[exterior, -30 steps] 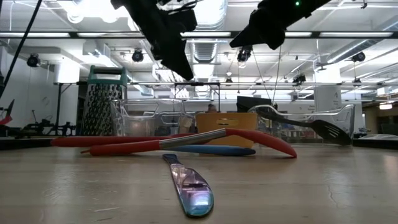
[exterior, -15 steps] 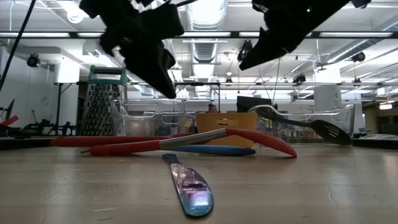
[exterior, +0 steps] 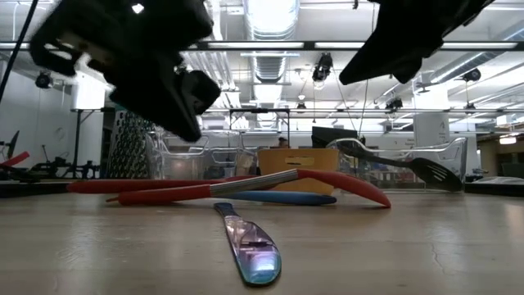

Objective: Pick & Place Kitchen Items
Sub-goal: Put the blue knife into the left transparent bin

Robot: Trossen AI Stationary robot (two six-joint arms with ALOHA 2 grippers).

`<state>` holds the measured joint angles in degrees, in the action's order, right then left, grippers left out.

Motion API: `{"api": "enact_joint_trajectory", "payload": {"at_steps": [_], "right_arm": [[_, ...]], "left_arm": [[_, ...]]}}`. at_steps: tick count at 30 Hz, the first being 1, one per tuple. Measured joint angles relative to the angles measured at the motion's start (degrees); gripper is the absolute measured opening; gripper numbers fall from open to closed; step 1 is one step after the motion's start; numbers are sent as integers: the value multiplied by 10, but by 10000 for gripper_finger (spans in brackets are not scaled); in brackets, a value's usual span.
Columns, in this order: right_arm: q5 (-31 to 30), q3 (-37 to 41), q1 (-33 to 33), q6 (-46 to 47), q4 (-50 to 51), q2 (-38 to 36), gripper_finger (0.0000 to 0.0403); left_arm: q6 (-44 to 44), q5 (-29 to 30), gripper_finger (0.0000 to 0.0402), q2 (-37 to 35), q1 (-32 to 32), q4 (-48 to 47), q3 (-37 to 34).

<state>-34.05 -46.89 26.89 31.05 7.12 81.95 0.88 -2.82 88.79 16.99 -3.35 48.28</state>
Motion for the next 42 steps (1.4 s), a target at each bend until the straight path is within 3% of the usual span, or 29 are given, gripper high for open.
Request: {"api": "enact_joint_trajectory", "payload": {"at_steps": [5, 20, 30, 34, 38, 42], "right_arm": [[-26, 2, 25, 28, -26, 16, 8], [-35, -32, 53, 41, -105, 104, 8], [-36, -52, 59, 40, -105, 120, 8], [-36, -52, 59, 40, -105, 120, 8], [-36, -50, 60, 42, -103, 120, 8], [-36, -50, 61, 41, -104, 120, 8]], "left_arm": [[-11, -37, 4, 27, 9, 92, -15], [-22, -2, 3, 154, 9, 47, 53], [-13, -9, 2, 160, 10, 99, 61], [-8, -9, 3, 154, 11, 36, 79], [4, 52, 2, 142, 11, 4, 83], [6, 66, 2, 143, 9, -1, 77]]}}
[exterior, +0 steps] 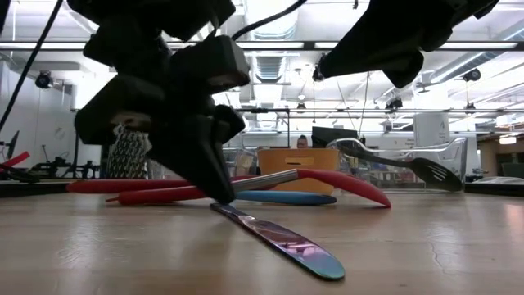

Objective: Pick & Place Kitchen Items
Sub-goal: Put the blue knife into the left transparent bin

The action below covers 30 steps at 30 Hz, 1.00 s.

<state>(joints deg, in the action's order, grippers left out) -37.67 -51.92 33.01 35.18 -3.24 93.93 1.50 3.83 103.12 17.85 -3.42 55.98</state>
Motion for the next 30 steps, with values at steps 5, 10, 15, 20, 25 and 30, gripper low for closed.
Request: {"api": "enact_joint_trajectory", "payload": {"at_steps": [5, 10, 15, 20, 25, 30], "right_arm": [[0, 0, 0, -1, 0, 0, 8], [0, 0, 0, -1, 0, 0, 8], [0, 0, 1, 1, 0, 0, 8], [0, 0, 1, 1, 0, -1, 8], [0, 1, 5, 5, 0, -1, 8], [0, 1, 6, 5, -1, -1, 8]], "left_arm": [[-11, 10, 3, 12, -1, 18, -2], [-20, -18, 2, 32, -2, 45, 2], [-41, -44, 3, 62, -1, 83, 2], [-49, -59, 3, 72, 1, 92, 23], [-32, -26, 3, 38, 2, 69, 19], [-16, 19, 3, 29, -1, 86, 21]]}}
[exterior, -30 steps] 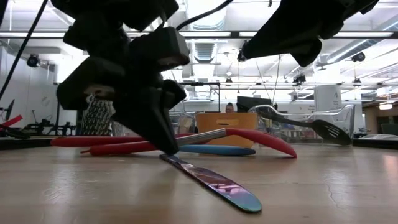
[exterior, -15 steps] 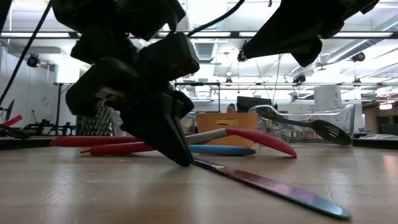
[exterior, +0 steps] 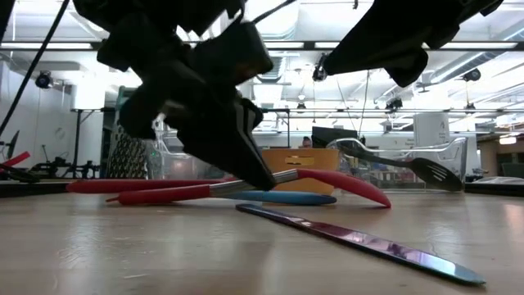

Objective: Pick & Place Kitchen Items
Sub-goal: Put the blue knife into the left transparent bin

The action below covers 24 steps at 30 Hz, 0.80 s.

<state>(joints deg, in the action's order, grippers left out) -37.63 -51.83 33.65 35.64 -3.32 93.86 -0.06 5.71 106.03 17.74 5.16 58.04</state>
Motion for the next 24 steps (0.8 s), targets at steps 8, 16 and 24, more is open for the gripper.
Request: {"api": "enact_joint_trajectory", "payload": {"at_steps": [8, 16, 24], "right_arm": [[0, 3, 1, 0, 1, 0, 8], [0, 4, 1, 1, -1, 0, 8], [8, 4, 3, 25, -2, 0, 8]], "left_arm": [[-12, 7, 2, 15, -3, -9, -2], [-42, 2, 2, 49, -3, 29, 0], [-33, -18, 2, 39, -3, 35, -2]]}}
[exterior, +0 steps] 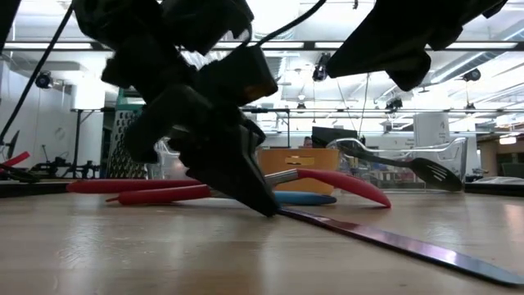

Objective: Pick & Place Kitchen Items
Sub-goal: Put the blue knife into the left transparent bin

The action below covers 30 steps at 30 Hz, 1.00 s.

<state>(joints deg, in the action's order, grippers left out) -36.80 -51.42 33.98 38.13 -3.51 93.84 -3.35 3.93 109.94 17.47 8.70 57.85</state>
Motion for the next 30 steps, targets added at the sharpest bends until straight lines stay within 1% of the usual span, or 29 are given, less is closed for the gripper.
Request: {"api": "enact_joint_trajectory", "payload": {"at_steps": [3, 5, 7, 10, 13, 18, 21, 26, 30], "right_arm": [[42, 0, 7, 43, -4, 4, 8], [49, 0, 16, 61, -17, 18, 8], [61, -2, 23, 83, -18, 39, 8], [87, -14, 24, 118, -19, 80, 8], [86, -34, 23, 129, -17, 126, 8], [85, -78, 22, 129, -11, 178, 8], [84, -105, 21, 135, 27, 202, 8], [69, -144, 21, 168, 146, 218, 8], [67, -157, 21, 171, 167, 221, 8]], "left_arm": [[0, 35, 2, -22, 0, -28, -1], [10, 44, 3, -33, 0, -21, -1], [32, 58, 5, -34, -1, -12, 1], [30, 101, 3, -32, -5, -11, 5], [30, 79, 2, -27, -17, -4, 10], [24, 55, 3, -18, -27, -2, 10], [21, 21, 2, -12, -27, -6, 10], [20, 9, 5, 5, -27, 14, 10], [16, -16, 3, 16, -28, 35, 10]]}}
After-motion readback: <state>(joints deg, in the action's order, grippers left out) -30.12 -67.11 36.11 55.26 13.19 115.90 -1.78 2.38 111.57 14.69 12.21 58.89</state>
